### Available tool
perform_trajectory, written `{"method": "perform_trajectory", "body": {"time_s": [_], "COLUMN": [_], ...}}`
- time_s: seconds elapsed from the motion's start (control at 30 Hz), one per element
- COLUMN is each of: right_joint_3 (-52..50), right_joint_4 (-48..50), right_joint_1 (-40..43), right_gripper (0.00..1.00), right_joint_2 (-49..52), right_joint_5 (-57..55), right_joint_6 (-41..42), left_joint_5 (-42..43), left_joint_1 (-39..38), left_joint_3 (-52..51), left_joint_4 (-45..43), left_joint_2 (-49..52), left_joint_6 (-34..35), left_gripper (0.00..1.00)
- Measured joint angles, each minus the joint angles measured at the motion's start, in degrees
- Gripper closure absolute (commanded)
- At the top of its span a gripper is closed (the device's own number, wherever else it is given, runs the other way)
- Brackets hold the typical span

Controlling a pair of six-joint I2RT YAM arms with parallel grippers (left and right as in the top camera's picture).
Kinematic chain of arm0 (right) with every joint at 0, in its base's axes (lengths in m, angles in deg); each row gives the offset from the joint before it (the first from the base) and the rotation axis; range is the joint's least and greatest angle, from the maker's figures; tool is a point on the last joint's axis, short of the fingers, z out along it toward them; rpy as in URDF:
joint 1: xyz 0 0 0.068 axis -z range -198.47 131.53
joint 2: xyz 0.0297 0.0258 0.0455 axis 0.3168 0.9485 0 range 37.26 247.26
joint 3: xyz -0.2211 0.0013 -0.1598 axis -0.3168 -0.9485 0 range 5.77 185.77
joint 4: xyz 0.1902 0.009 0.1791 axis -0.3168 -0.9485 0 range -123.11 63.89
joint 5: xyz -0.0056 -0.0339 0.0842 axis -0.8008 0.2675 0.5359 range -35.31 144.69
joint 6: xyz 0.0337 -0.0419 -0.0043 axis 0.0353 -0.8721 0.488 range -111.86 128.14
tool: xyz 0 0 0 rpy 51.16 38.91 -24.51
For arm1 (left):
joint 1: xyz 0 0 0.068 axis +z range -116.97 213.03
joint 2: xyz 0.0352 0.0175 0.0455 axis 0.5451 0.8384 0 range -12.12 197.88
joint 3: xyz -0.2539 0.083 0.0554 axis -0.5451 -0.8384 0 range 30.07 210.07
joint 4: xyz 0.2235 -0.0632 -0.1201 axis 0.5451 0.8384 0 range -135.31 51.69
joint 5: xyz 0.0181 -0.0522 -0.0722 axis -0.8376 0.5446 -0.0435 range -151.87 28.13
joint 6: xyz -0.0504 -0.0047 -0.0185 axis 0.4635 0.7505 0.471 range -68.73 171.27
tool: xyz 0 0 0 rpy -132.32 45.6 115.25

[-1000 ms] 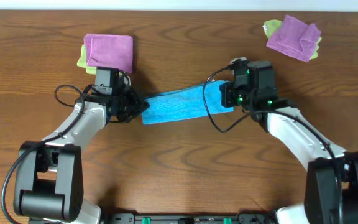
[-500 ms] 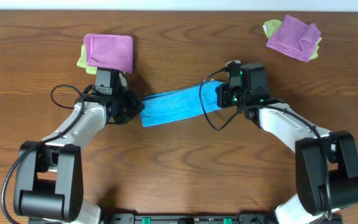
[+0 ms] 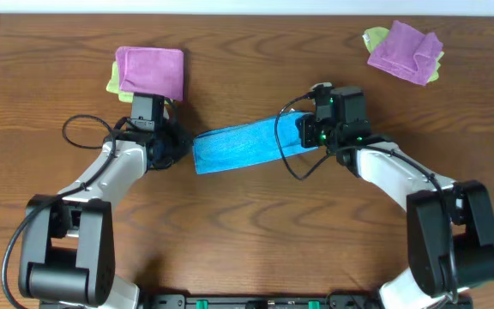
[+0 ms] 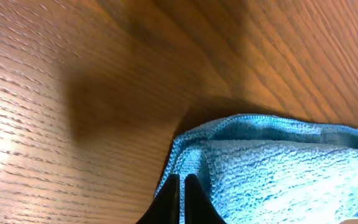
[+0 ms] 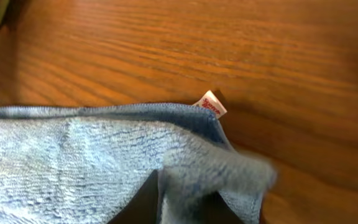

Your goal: Fold the cloth

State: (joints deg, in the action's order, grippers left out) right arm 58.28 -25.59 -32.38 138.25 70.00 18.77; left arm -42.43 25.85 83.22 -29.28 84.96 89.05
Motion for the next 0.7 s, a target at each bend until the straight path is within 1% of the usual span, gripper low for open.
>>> {"method": "perform_trajectory", "body": {"time_s": [0.1, 0.17, 0.27, 0.33, 0.43, 0.47, 0.5, 0.53, 0.6, 0.7], "right_joint_3": [0.0, 0.0, 0.3, 0.3, 0.3, 0.3, 0.3, 0.3, 0.3, 0.4], "right_joint_4": [0.0, -0.3, -2.9, -6.1, -10.3, -11.4, -12.4, -12.9, -14.5, -17.2], "right_joint_1": [0.0, 0.0, 0.0, 0.0, 0.0, 0.0, 0.0, 0.0, 0.0, 0.0], "right_gripper": [0.34, 0.27, 0.23, 0.15, 0.06, 0.04, 0.02, 0.01, 0.01, 0.01], "right_joint_2": [0.0, 0.0, 0.0, -0.5, -2.9, -4.1, -5.8, -6.9, -10.5, -14.2], "right_joint_5": [0.1, 0.7, 1.7, 2.1, 2.3, 2.1, 1.9, 1.8, 1.0, 0.1], "right_joint_6": [-0.2, -0.2, 0.7, 2.1, 3.9, 4.5, 5.2, 5.7, 7.3, 9.6], "left_joint_5": [-0.5, -0.6, -0.7, -0.8, -0.9, -0.9, -0.9, -0.9, -1.0, -0.5], "left_joint_1": [0.0, 0.0, 0.0, 0.0, 0.0, 0.0, 0.0, 0.0, 0.0, 0.0], "left_joint_3": [0.0, 0.0, 0.3, 1.4, 3.6, 4.6, 5.6, 6.3, 7.5, 8.4], "left_joint_4": [-0.1, -0.1, 0.2, 1.3, 3.5, 4.6, 5.3, 5.7, 6.4, 6.6], "left_joint_2": [0.0, 0.0, 0.0, -0.5, -2.1, -3.0, -3.9, -4.6, -6.3, -8.0], "left_joint_6": [0.0, 0.0, 0.0, -0.2, -0.7, -1.0, -1.4, -1.8, -2.2, -2.1], "left_gripper": [0.94, 0.94, 0.94, 0.94, 0.94, 0.92, 0.89, 0.84, 0.78, 0.76]}}
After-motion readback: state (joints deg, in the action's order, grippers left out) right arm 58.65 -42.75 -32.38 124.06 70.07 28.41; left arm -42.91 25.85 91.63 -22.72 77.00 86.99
